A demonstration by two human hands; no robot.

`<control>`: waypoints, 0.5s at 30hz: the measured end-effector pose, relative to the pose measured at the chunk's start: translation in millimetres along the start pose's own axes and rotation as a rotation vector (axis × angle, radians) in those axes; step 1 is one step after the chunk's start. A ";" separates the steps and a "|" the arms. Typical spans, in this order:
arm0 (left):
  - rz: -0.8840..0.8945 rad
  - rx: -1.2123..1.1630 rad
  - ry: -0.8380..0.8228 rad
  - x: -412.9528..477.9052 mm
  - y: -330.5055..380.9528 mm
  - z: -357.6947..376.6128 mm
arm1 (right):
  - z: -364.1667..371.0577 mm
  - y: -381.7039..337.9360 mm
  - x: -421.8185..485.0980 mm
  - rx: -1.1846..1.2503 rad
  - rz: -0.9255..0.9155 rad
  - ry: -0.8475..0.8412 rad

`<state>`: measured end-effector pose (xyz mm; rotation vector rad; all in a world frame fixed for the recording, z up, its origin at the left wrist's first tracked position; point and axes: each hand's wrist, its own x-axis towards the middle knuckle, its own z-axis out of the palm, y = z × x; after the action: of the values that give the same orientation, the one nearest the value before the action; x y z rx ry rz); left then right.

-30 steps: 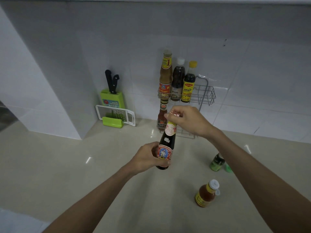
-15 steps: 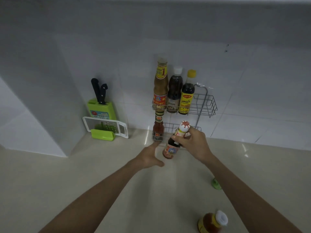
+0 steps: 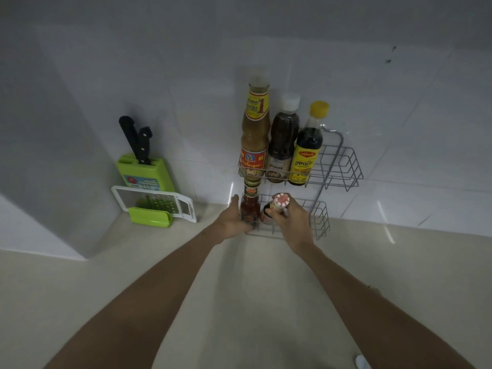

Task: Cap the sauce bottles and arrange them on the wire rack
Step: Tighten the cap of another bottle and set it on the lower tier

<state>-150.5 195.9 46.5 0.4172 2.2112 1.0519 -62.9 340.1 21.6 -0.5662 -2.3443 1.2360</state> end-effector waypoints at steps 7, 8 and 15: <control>0.117 -0.035 -0.025 7.5 -10.5 3.8 | 9.4 8.5 28.2 -0.174 0.080 -0.068; 0.125 -0.041 -0.019 8.4 -11.7 4.7 | 9.7 8.4 32.1 -0.202 0.093 -0.091; 0.095 -0.030 -0.029 10.9 -13.5 7.0 | 13.2 1.2 42.4 -0.212 0.138 -0.195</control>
<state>-154.0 197.2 28.1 0.5260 2.1652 1.1205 -104.9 354.6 21.5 -0.7161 -2.6602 1.1543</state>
